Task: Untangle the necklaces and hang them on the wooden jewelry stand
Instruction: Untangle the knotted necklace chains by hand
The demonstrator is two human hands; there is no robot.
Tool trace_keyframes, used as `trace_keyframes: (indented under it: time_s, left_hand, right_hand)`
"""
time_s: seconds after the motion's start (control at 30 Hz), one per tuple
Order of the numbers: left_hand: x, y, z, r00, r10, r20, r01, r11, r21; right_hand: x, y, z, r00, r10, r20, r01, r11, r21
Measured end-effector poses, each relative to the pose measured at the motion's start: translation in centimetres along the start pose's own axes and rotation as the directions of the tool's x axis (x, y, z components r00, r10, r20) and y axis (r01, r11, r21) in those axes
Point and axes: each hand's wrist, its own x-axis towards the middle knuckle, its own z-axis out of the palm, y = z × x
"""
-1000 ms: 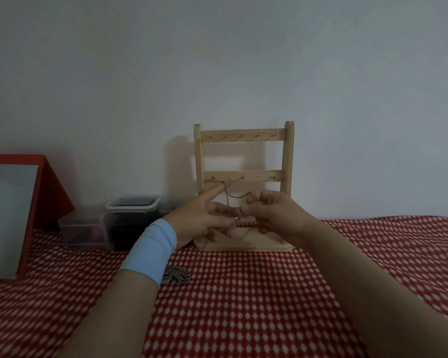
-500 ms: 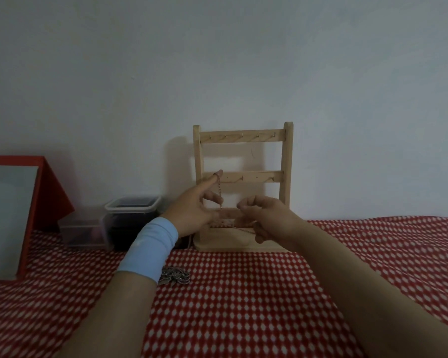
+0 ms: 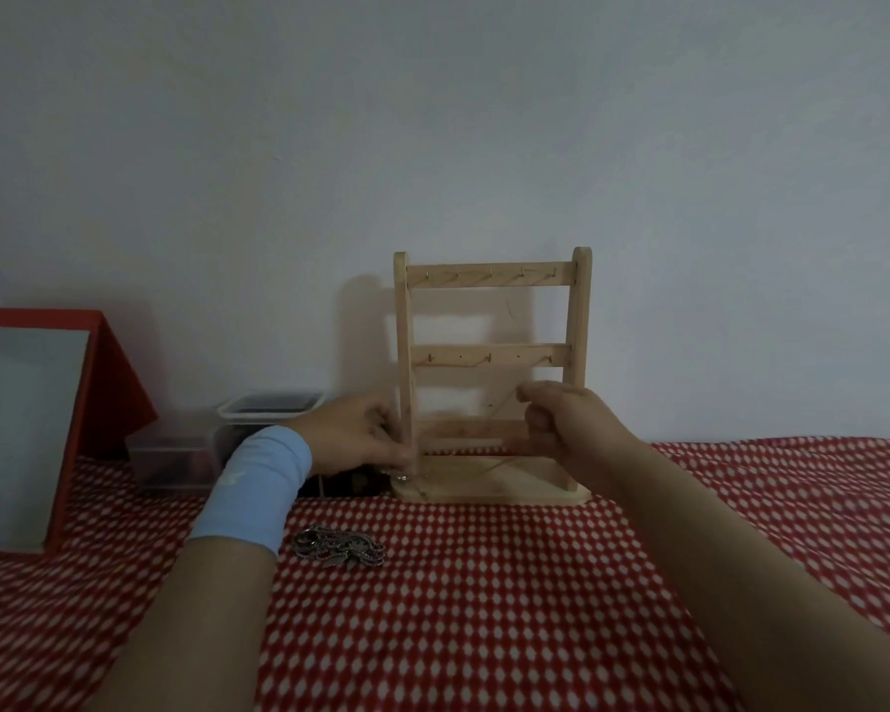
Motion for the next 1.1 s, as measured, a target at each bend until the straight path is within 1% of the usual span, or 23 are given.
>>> trace_keyframes:
  time_s: [0.03,0.07,0.1,0.17,0.23,0.3,0.37,0.43,0.5,0.53,0.63,0.67,0.7,0.73,0.77,0.8,0.83,0.87,0.9,1.03,1.1]
  left_hand:
    - [-0.1,-0.2,-0.1,0.999,-0.016,0.046,0.013,0.998,0.057]
    - [-0.1,-0.3,-0.2,0.996,-0.028,0.082,0.018,0.992,0.126]
    - [-0.1,-0.4,-0.3,0.993,-0.048,0.107,0.028,0.984,0.177]
    - [-0.4,-0.2,-0.4,0.986,-0.097,0.139,0.067,0.976,0.207]
    - [-0.3,0.1,-0.1,0.981,-0.116,0.158,0.083,0.975,0.204]
    - [-0.2,0.6,0.4,0.985,-0.081,0.151,0.052,0.981,0.186]
    - [0.1,0.8,0.6,0.992,-0.012,0.128,-0.008,0.989,0.150]
    - [0.3,1.1,0.9,0.990,0.028,0.135,-0.041,0.994,0.096]
    - [0.4,1.6,1.4,0.985,0.063,0.160,-0.069,0.997,0.029]
    - [0.5,1.9,1.7,0.983,0.079,0.167,-0.081,0.997,0.001]
    - [0.6,2.6,2.6,0.984,0.109,0.141,-0.098,0.992,-0.079]
    - [0.6,2.8,2.8,0.986,0.112,0.121,-0.101,0.990,-0.096]
    - [0.6,3.0,3.0,0.989,0.111,0.101,-0.101,0.990,-0.099]
    - [0.7,3.1,3.1,0.990,0.112,0.085,-0.104,0.990,-0.100]
    - [0.7,3.2,3.1,0.991,0.114,0.073,-0.106,0.989,-0.106]
    - [0.7,3.3,3.2,0.991,0.113,0.066,-0.105,0.987,-0.122]
    - [0.7,3.4,3.2,0.992,0.110,0.057,-0.102,0.986,-0.132]
    - [0.8,3.3,3.1,0.994,0.104,0.042,-0.098,0.987,-0.127]
    - [0.9,3.2,3.1,0.995,0.098,0.025,-0.094,0.989,-0.113]
    - [1.0,2.9,2.7,0.999,0.046,-0.003,-0.046,0.993,-0.106]
    - [0.8,2.8,2.5,0.998,0.054,-0.011,-0.054,0.998,-0.045]
  right_hand:
    - [0.0,-0.1,0.0,1.000,0.009,-0.014,-0.008,0.996,0.093]
    - [0.1,-0.2,-0.1,0.999,0.021,-0.032,-0.017,0.991,0.130]
    - [0.2,-0.2,-0.3,0.998,0.032,-0.050,-0.027,0.994,0.105]
    - [0.4,-0.1,-0.4,0.997,0.041,-0.069,-0.046,0.996,-0.076]
    - [0.4,0.1,-0.3,0.996,0.025,-0.082,-0.051,0.940,-0.338]
    - [0.4,0.3,0.1,0.998,0.027,-0.055,-0.053,0.827,-0.559]
    - [0.4,0.4,0.4,0.993,0.119,-0.008,-0.090,0.703,-0.705]
    - [0.3,0.3,0.5,0.974,0.228,-0.001,-0.124,0.527,-0.841]
    - [0.2,0.1,0.5,0.963,0.269,0.014,-0.088,0.362,-0.928]
    - [0.0,0.0,0.5,0.961,0.273,0.037,-0.052,0.310,-0.949]
    - [-0.4,-0.3,1.1,0.961,0.243,0.130,0.075,0.225,-0.971]
    - [-0.5,-0.4,1.3,0.962,0.210,0.174,0.124,0.229,-0.965]
    - [-0.5,-0.4,1.5,0.958,0.174,0.227,0.171,0.288,-0.942]
    - [-0.6,-0.5,1.7,0.947,0.154,0.283,0.199,0.413,-0.889]
    - [-0.8,-0.4,1.8,0.927,0.154,0.341,0.194,0.580,-0.791]
    - [-0.9,-0.2,1.8,0.903,0.172,0.394,0.147,0.737,-0.660]
    - [-1.1,-0.2,1.8,0.879,0.193,0.437,0.082,0.841,-0.536]
    - [-1.2,-0.2,1.8,0.862,0.203,0.464,0.038,0.887,-0.459]
    - [-1.2,0.0,1.7,0.860,0.196,0.470,0.035,0.898,-0.439]
    - [-1.2,0.2,1.3,0.912,0.107,0.397,0.099,0.880,-0.464]
    - [-1.2,0.1,1.2,0.927,0.074,0.369,0.100,0.897,-0.431]
